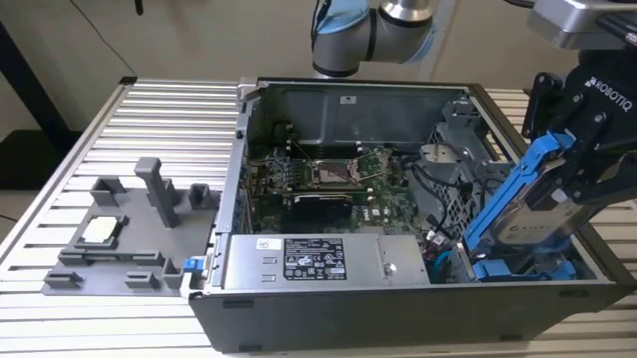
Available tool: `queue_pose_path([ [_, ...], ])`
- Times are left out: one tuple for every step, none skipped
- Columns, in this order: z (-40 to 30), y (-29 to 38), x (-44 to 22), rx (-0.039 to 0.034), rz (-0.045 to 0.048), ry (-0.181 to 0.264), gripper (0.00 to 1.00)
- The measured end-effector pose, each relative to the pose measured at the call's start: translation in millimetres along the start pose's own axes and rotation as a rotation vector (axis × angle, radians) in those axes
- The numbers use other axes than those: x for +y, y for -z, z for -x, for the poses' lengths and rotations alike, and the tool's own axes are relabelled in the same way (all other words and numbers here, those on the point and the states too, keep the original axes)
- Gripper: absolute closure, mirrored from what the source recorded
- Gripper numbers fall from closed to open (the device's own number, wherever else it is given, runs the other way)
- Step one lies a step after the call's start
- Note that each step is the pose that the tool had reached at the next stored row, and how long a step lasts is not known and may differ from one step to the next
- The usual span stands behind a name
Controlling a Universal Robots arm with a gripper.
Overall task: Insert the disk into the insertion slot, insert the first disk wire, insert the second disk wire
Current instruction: 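Insert the disk into the insertion slot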
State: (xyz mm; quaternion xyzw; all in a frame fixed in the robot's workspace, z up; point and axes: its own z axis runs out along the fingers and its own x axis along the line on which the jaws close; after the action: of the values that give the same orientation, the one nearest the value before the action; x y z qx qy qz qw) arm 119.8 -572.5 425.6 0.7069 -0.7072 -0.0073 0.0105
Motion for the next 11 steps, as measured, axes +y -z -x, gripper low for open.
queue_pose_path([
  [0.0, -1.0, -0.4, 0.0, 0.0, 0.0, 0.67],
  [0.0, -1.9, -0.8, 0.0, 0.0, 0.0, 0.67],
  [0.0, -2.9, -1.2, 0.0, 0.0, 0.0, 0.67],
  [0.0, -3.9, -1.4, 0.0, 0.0, 0.0, 0.67],
  [0.0, -4.9, -1.7, 0.0, 0.0, 0.0, 0.67],
  [0.0, -6.0, -2.0, -0.0001, 0.0, 0.0, 0.67],
  [0.0, -7.0, -2.3, -0.0001, 0.0, 0.0, 0.67],
  [0.0, -7.7, -2.8, 0.0, 0.0, 0.0, 0.67],
  [0.1, -8.5, -3.3, -0.0001, 0.0, 0.0, 0.67],
  [0.0, -9.4, -3.7, -0.0001, 0.0, 0.0, 0.67],
  [0.0, -10.4, -4.0, 0.0, 0.0, 0.0, 0.67],
])
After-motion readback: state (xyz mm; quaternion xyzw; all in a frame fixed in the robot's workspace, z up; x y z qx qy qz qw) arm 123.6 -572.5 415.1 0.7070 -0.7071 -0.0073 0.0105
